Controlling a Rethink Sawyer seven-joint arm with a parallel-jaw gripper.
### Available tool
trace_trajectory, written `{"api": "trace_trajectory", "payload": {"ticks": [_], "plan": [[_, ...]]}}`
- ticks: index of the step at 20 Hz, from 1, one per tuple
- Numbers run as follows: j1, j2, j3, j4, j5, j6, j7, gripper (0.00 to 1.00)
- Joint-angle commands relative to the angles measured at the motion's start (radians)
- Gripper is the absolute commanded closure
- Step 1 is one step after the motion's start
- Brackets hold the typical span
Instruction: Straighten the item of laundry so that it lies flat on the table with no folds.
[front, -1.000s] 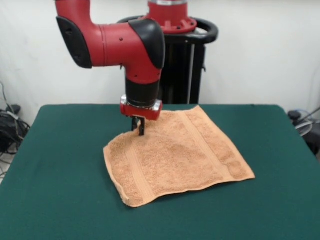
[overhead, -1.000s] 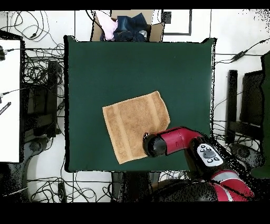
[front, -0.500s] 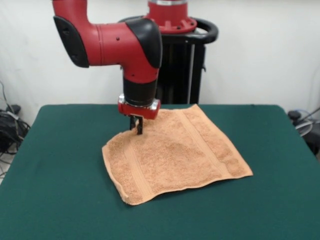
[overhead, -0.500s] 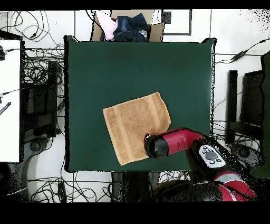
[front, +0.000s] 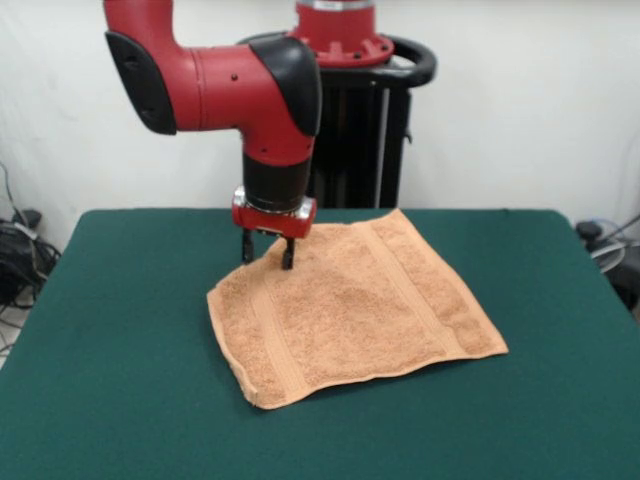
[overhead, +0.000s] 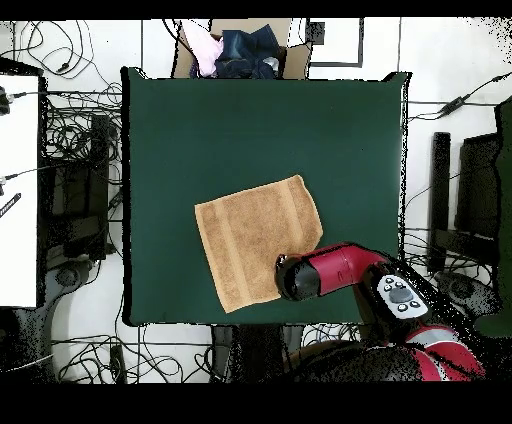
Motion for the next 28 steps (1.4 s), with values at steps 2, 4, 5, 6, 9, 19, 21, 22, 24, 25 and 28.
{"api": "trace_trajectory", "payload": {"ticks": [2,4,5,6,9,19,21,22,24,25,28], "plan": [[0.009,0.045,0.051,-0.053,0.001,0.164,-0.183,0.00],[0.020,0.040,0.070,-0.078,0.029,0.207,-0.197,0.00],[0.031,0.036,0.076,-0.091,0.042,0.230,-0.199,0.00],[0.041,0.031,0.081,-0.101,0.055,0.249,-0.195,0.00],[0.068,-0.003,0.097,-0.112,0.109,0.328,-0.188,0.00],[0.181,-0.140,0.117,-0.147,0.249,0.625,-0.124,0.00],[0.197,-0.158,0.118,-0.151,0.269,0.658,-0.107,0.00],[0.202,-0.157,0.118,-0.158,0.279,0.673,-0.098,0.00],[0.214,-0.157,0.115,-0.164,0.294,0.684,-0.078,0.00],[0.223,-0.154,0.114,-0.173,0.303,0.690,-0.065,0.00],[0.247,-0.137,0.104,-0.186,0.325,0.657,-0.013,0.00]]}}
